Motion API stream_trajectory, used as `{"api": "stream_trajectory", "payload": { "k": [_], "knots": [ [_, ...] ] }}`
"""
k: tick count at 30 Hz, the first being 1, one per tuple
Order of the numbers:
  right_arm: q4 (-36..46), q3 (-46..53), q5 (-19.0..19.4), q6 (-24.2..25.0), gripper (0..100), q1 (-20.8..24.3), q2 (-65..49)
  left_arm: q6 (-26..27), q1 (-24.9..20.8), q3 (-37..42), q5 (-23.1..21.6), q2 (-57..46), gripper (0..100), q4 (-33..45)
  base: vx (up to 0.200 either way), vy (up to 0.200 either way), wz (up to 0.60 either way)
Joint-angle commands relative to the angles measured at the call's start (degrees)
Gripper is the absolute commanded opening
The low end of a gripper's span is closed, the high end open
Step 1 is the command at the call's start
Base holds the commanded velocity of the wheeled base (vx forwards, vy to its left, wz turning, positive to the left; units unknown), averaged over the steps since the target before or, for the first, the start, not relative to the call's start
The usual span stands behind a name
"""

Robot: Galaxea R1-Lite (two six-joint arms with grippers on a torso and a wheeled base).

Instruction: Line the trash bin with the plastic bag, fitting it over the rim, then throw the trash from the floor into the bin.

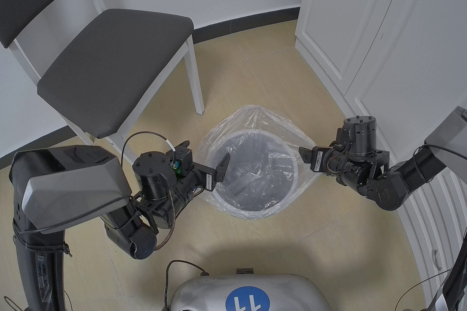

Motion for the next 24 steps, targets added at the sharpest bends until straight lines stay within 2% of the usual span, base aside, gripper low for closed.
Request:
{"api": "stream_trajectory", "payload": {
  "k": [1,8,13,17,19,24],
  "knots": [
    [-0.93,0.04,-0.10,-0.19,100,-0.95,3.06,0.19,0.34,-0.93,0.12,2.62,100,0.08,0.000,0.000,0.00],
    [-1.28,-1.19,-0.10,-0.19,100,-1.65,4.64,0.63,1.93,-4.89,0.65,6.05,100,0.60,0.000,0.000,0.00],
    [-1.63,-2.42,-0.36,0.17,100,-2.27,5.08,0.63,4.30,-10.69,3.38,8.60,100,3.68,0.000,0.000,0.00],
    [-5.76,-2.69,-0.19,0.25,100,-2.44,5.96,0.37,5.00,-12.54,3.55,9.57,100,4.82,0.000,0.000,0.00],
    [-10.33,-2.69,-0.01,-0.01,100,-2.79,6.93,0.28,5.62,-14.03,3.64,10.27,100,5.53,0.000,0.000,0.00],
    [-11.21,-2.78,-0.01,-0.01,100,-2.88,7.10,0.19,6.58,-16.40,4.34,11.24,100,6.41,0.000,0.000,0.00]
  ]
}}
